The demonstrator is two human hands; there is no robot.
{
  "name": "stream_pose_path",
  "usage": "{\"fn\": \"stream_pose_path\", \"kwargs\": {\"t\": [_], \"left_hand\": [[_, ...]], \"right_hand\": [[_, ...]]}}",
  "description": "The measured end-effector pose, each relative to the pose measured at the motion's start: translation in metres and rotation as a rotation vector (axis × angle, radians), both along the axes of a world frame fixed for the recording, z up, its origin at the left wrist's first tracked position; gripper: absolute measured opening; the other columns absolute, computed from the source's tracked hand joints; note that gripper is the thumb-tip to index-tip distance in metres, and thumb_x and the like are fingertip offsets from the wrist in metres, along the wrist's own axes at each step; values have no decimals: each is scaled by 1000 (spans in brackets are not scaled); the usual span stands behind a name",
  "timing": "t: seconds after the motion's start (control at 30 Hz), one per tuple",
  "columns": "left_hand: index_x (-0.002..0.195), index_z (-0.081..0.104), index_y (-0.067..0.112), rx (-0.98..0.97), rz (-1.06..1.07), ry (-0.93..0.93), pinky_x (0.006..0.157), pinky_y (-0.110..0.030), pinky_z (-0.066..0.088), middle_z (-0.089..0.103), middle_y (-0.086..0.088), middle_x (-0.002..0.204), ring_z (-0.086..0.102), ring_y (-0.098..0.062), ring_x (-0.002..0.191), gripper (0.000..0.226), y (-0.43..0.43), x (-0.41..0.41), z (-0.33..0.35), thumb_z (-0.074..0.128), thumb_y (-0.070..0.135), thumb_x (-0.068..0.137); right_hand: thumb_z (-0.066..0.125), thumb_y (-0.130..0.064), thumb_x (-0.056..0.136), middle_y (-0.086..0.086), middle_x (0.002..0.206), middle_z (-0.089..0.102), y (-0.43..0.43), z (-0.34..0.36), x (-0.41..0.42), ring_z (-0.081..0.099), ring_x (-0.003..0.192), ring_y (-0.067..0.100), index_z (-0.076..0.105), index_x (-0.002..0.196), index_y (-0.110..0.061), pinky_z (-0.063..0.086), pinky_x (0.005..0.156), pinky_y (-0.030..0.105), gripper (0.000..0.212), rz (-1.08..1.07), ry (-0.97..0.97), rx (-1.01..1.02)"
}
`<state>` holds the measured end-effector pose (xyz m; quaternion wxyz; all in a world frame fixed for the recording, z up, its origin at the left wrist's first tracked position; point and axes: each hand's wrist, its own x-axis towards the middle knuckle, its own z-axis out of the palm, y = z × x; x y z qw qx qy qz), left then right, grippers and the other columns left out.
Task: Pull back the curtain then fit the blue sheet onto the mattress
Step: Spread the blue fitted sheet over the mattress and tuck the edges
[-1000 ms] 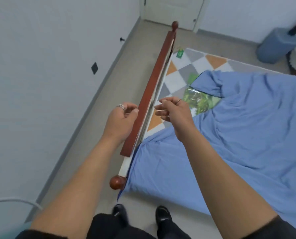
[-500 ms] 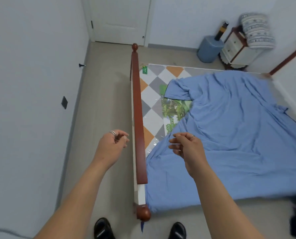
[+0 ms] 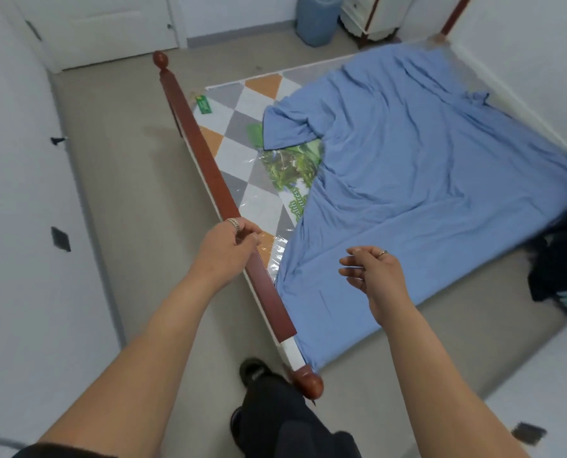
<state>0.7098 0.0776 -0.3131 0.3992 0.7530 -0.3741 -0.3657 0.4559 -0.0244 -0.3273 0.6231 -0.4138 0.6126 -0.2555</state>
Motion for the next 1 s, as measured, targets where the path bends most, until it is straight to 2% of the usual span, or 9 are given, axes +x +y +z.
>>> {"fn": "stream_pose_path", "kwargs": {"t": [0.13, 0.33, 0.43, 0.53, 0.63, 0.73, 0.83, 0.93, 1.0], "left_hand": [[96, 69, 28, 43, -179, -89, 82, -32, 57, 72, 10, 86, 70, -14, 82, 12, -53, 28, -13, 61, 19, 93], [92, 64, 41, 171, -390, -216, 68, -4, 43, 66, 23, 85, 60, 7, 80, 17, -111, 92, -61, 61, 24, 92], [92, 64, 39, 232, -442, -246, 70, -6, 42, 65, 22, 86, 61, 6, 78, 19, -151, 110, -77, 62, 20, 92], [88, 60, 44, 228, -548, -254, 62, -1, 38, 63, 26, 81, 59, 10, 80, 24, -197, 106, -101, 63, 21, 90], [96, 63, 44, 298, -821, -237, 65, -9, 41, 61, 30, 83, 60, 10, 77, 18, -248, 85, -150, 60, 27, 90], [111, 66, 34, 365, -1082, -274, 75, -27, 50, 61, 20, 89, 63, -3, 82, 25, -290, 68, -211, 57, 23, 91], [114, 64, 30, 390, -1249, -330, 74, -28, 47, 65, 7, 101, 63, -14, 88, 29, -322, 51, -291, 52, 19, 90], [124, 56, 28, 490, -1518, -534, 84, -36, 49, 61, 0, 121, 62, -23, 102, 35, -337, 43, -372, 53, 21, 90], [120, 55, 24, 447, -1719, -711, 83, -37, 47, 59, -4, 118, 61, -30, 106, 31, -332, 45, -428, 57, 23, 88]], "right_hand": [[61, -18, 94, 11, 86, 74, -19, -40, 10, 71, 74, 24, 68, 95, -10, 53, 68, 31, 11, -136, 24, 94], [61, -18, 95, 13, 90, 74, -67, -99, 58, 70, 73, 23, 67, 99, -7, 53, 67, 30, 14, -191, 88, 216], [62, -19, 94, 12, 91, 75, -89, -111, 74, 71, 73, 21, 66, 100, -7, 53, 66, 30, 14, -220, 81, 256], [63, -21, 93, 9, 89, 76, -101, -119, 80, 72, 73, 18, 66, 98, -10, 55, 68, 29, 13, -280, 109, 288], [64, -20, 92, 10, 90, 75, -107, -145, 76, 71, 73, 18, 66, 94, -12, 54, 68, 28, 9, -359, 189, 339], [67, -19, 88, 10, 89, 75, -103, -181, 77, 71, 73, 19, 66, 90, -15, 54, 68, 30, 4, -330, 277, 419], [70, -17, 84, 9, 82, 74, -90, -233, 85, 72, 74, 20, 68, 88, -15, 55, 72, 35, 6, -305, 367, 532], [72, -15, 82, 5, 76, 72, -90, -304, 99, 70, 73, 21, 67, 88, -15, 52, 70, 36, 8, -363, 467, 517], [73, -20, 81, 1, 82, 70, -87, -368, 115, 68, 84, 23, 66, 92, -18, 44, 70, 28, 13, -304, 571, 527]]}}
